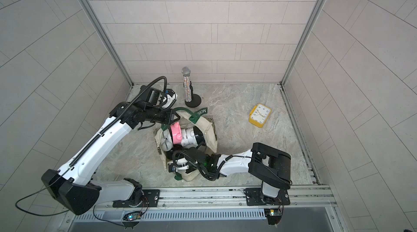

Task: Take the alarm clock out of the canvas bag
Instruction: Pick up the alarm from the canvas bag.

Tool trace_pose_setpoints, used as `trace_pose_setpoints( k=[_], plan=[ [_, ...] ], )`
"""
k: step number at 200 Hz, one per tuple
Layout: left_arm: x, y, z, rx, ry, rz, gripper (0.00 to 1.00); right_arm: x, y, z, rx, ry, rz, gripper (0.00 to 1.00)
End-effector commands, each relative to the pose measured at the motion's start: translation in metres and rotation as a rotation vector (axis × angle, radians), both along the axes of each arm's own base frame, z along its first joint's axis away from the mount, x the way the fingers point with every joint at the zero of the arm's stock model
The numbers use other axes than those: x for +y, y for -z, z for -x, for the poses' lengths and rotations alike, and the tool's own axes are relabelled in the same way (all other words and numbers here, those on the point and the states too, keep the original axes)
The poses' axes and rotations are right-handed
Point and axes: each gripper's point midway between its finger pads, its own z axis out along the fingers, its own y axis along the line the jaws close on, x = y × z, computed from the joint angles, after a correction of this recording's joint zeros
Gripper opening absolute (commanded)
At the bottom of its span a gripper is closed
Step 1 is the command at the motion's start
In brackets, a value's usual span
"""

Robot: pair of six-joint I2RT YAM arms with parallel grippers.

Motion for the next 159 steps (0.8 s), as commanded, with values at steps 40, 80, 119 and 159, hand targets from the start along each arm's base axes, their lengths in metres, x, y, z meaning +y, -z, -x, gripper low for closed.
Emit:
trace_pose_setpoints(
  k=[40, 80, 119, 159],
  plan=[
    [-0.01, -0.056, -0.016, -0.185, -0.008, 0.127, 0.0, -0.004, -0.034, -0.013, 0.013, 0.085, -0.108, 0.0],
    [0.0, -0.054, -0.024, -0.195, -0.07, 0.092, 0.0, -0.01, -0.05, -0.01, 0.031, 0.093, -0.127, 0.0],
    [0.015, -0.049, -0.035, -0.19, -0.16, 0.035, 0.0, -0.02, -0.076, -0.003, 0.061, 0.09, -0.137, 0.0],
    [0.025, -0.046, -0.044, -0.181, -0.231, 0.016, 0.0, -0.036, -0.115, -0.003, 0.044, 0.13, -0.163, 0.0]
  ],
)
